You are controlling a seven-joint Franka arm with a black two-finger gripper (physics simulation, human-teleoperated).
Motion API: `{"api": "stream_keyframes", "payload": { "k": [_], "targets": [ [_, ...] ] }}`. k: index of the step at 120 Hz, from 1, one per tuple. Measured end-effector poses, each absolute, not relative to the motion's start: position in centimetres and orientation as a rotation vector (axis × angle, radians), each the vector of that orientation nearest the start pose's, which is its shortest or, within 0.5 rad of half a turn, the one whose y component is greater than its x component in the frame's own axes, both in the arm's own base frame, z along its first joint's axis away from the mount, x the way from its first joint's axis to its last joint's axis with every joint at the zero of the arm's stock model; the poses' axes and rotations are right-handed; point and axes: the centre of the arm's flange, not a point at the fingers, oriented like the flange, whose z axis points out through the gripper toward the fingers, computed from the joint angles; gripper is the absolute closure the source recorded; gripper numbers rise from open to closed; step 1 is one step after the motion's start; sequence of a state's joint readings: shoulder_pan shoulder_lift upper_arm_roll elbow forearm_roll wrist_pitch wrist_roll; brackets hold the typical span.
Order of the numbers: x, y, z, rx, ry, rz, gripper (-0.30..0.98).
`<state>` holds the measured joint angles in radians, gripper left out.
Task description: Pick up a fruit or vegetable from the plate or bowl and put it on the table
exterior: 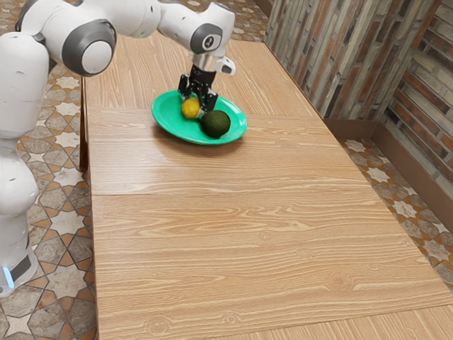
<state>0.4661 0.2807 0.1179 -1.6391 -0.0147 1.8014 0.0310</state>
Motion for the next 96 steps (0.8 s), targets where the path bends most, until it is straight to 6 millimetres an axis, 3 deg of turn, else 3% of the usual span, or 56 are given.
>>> {"api": "stream_keyframes", "payload": {
  "k": [18,30,37,65,96],
  "targets": [
    [52.7,33.0,47.5,-3.033,-0.851,0.136,0.39],
    [52.4,31.0,50.7,-3.040,-0.818,0.098,0.39],
    [52.6,28.9,52.6,-3.046,-0.764,0.080,0.38],
    [55.3,14.7,57.9,-3.075,-0.407,0.034,0.38],
    [56.7,0.2,58.2,-3.068,-0.082,0.048,0.38]
  ]
}}
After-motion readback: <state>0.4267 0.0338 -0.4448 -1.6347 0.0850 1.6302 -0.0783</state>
